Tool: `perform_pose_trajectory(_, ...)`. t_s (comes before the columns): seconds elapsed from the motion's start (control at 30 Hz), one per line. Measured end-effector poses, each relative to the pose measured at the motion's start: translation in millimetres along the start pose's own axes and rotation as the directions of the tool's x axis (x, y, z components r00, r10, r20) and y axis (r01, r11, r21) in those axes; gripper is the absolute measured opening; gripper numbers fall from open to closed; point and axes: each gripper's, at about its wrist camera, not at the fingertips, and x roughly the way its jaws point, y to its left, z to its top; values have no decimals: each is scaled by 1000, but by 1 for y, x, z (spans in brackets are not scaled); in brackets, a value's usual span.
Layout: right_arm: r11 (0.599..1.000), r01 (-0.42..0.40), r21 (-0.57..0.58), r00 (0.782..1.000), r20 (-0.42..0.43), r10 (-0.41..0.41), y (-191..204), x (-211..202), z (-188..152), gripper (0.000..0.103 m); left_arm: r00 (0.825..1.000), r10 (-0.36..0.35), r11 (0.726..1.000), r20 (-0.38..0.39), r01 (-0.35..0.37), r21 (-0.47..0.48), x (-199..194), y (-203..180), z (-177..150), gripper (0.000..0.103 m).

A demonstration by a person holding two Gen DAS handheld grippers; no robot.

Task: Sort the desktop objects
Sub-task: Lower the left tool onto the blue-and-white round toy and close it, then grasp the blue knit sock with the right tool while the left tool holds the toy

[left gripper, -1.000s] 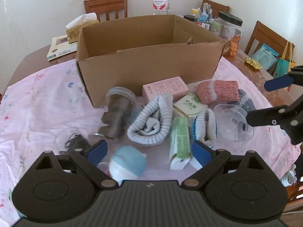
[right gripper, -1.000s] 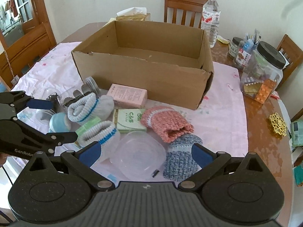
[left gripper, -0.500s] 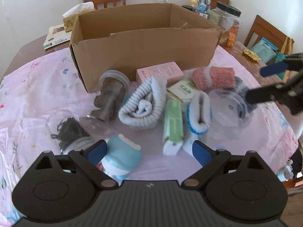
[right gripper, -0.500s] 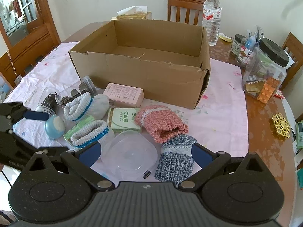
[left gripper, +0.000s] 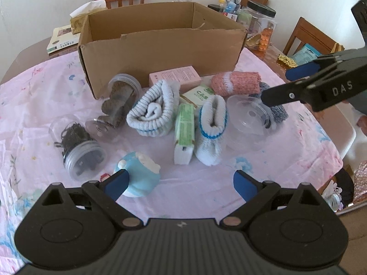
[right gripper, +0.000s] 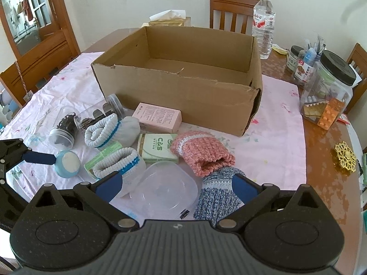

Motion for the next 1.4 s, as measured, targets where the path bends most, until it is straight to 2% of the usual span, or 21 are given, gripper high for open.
perform_pose_trajectory(0.17,1000,-5,-5,1000,-1,5,0,-1,-1,103,1000,-13,1000,-25,13,-8,-5,-3,-10,97)
perform_pose_trajectory(0.3,1000,-10,-15,1000,-5,10,1,-1,-3,103,999,-1,999,-47,-1,-52,-10,1,-18,97)
perform_pose_trajectory(0.57,999,-20,-34,1000,-19,19,-1,1,-8,103,996,79,986,-31,-82,-145,-12,11,-27,95)
perform_pose_trajectory(0.67,999,-24,-43,1000,-19,24,-4,0,-10,103,993,119,985,-27,-121,-125,-8,10,-29,95)
perform_pose_trajectory(0.83,998,-22,-54,999,-26,21,-9,0,-15,103,988,156,982,-15,-157,-105,-1,12,-28,87)
perform_pose_trajectory(1.17,999,19,-28,999,-49,-20,-30,2,-28,103,988,151,982,-36,-154,-111,17,20,-29,58)
perform_pose_trajectory(1.27,999,36,-26,998,-56,-37,-38,4,-29,103,987,154,981,-36,-157,-116,19,19,-31,58)
perform_pose_trajectory(1.4,995,59,-83,994,-83,-66,-46,10,-32,103,987,157,979,-36,-160,-126,20,18,-31,58)
